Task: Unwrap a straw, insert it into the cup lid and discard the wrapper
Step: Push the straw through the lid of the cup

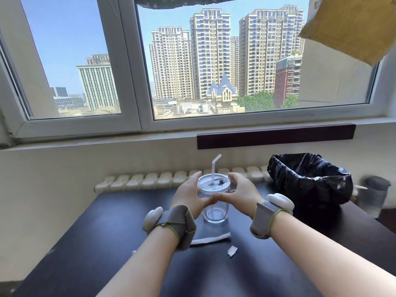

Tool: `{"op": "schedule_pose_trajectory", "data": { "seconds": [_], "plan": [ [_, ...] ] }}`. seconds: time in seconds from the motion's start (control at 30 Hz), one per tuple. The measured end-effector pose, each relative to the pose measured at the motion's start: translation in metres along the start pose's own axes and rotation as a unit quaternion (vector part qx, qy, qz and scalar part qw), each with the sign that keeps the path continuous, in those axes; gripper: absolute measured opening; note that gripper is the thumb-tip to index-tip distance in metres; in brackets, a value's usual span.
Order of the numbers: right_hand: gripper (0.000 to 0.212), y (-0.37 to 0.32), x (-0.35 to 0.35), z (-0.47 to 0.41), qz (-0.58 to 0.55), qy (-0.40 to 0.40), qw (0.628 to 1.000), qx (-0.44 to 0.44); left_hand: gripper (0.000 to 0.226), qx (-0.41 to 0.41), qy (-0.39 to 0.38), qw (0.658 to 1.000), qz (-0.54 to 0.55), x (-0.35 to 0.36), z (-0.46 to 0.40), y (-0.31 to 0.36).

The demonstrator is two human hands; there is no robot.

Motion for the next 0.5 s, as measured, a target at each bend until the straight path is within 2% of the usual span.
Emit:
{"op": "schedule_pose_trajectory", "data": {
  "seconds": [0.13, 0.37, 0.5],
  "plan": [
    [0.093, 0.003, 0.005, -0.013, -0.004, 0.011, 1.0, 0.004, 0.09, 0.0, 0.009, 1.0, 0.019, 0.006, -0.012, -0.004],
    [0.086, 0.015, 0.021, -0.039, -0.027, 0.03, 0.999, 0.016, 0.087, 0.004, 0.008, 1.0, 0.015, 0.021, -0.041, -0.019],
    [0.089, 0.018, 0.027, -0.049, -0.047, 0.041, 0.998, 0.02, 0.086, -0.003, 0.005, 1.0, 0.028, 0.029, -0.055, -0.028]
  ]
}}
Point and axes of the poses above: each hand's wrist, its own z-axis away from the middle knuckle, its own x-axis out of the palm, y = z × x, the point moved 4 cm from there along -z, towards the middle knuckle, and after that the axes turned 15 degrees about y, right-handed, at the moved point
